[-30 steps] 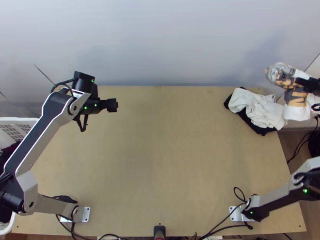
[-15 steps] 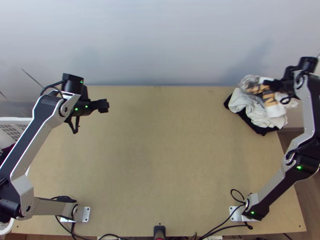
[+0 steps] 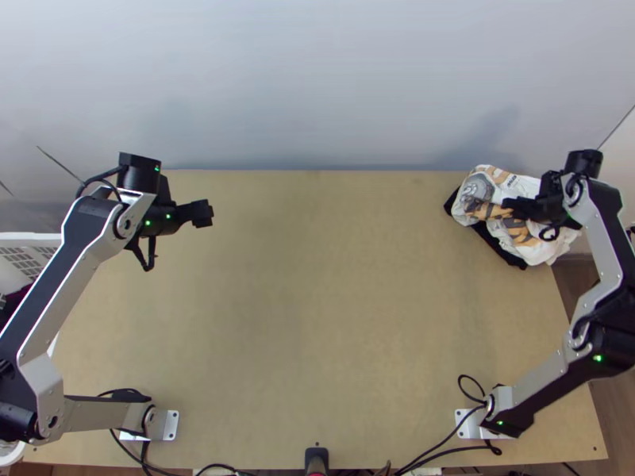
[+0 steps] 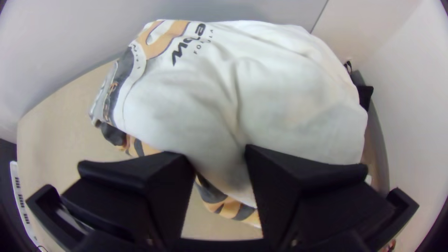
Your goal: Fold the t-shirt
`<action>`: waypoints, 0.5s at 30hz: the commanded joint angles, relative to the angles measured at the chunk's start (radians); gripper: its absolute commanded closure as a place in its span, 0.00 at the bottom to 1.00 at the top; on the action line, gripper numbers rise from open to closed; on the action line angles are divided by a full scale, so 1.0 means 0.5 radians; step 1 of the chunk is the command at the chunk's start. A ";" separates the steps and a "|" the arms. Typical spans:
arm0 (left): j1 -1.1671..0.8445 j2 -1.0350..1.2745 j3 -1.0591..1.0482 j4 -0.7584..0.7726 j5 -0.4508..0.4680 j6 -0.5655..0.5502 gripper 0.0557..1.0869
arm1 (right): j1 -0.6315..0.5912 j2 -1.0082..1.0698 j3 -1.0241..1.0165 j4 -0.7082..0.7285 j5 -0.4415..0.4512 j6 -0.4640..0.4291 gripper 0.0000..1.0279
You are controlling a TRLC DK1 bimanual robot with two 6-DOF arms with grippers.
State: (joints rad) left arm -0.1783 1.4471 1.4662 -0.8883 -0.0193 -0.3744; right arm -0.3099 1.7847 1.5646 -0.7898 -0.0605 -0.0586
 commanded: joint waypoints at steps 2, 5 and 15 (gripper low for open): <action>0.007 -0.026 -0.033 0.012 -0.004 -0.003 0.04 | -0.009 -0.232 -0.006 -0.083 -0.036 0.215 0.16; 0.019 -0.041 -0.052 0.012 -0.004 0.000 0.04 | -0.006 -0.271 0.166 -0.145 -0.131 0.310 0.07; 0.062 -0.066 -0.091 0.012 -0.004 0.022 0.04 | 0.092 0.057 0.381 0.193 -0.204 0.491 0.04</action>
State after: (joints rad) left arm -0.1608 1.4220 1.4281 -0.8818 -0.0204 -0.3710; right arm -0.2939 1.7035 1.7039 -0.7834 -0.1467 0.1459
